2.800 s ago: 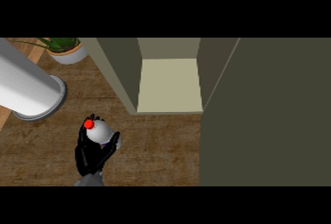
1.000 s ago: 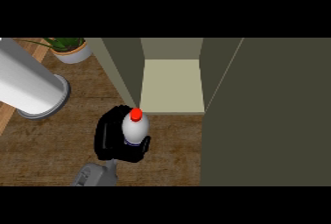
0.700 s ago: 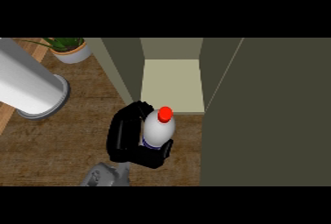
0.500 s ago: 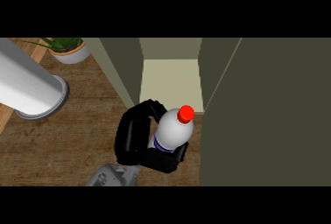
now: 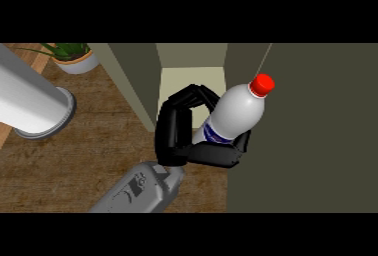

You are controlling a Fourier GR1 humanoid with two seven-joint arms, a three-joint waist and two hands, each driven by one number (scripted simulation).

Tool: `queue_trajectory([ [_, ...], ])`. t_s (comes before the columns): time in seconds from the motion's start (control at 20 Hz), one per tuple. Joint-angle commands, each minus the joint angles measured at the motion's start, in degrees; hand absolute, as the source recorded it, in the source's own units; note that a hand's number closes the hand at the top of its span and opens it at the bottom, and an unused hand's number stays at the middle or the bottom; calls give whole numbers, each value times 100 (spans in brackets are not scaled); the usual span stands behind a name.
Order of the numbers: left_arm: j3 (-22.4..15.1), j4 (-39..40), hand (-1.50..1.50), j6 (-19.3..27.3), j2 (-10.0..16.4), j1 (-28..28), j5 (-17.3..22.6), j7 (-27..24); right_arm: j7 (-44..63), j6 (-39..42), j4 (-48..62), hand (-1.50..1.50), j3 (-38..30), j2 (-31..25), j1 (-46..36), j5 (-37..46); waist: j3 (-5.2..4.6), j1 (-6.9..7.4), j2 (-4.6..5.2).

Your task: Pick up the bottled water, place it into the cabinet and close the cabinet

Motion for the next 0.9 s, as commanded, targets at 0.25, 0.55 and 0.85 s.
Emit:
queue_trajectory([
  [0.25, 355, 1213, 150, 280, -4, -977, -151, 206, 237, 98, -499, -150, -464, -83, 37, -846, 0, 3, -1],
  [0.55, 623, 2257, 150, 86, -4, -1539, 248, -244, 335, 252, -587, -150, -591, -149, 208, -1082, -4, -81, 26],
  [0.85, 816, 3019, 150, -68, -3, -1794, 95, -291, 411, 199, -432, -150, -577, -96, -19, -1056, -2, -15, 20],
])
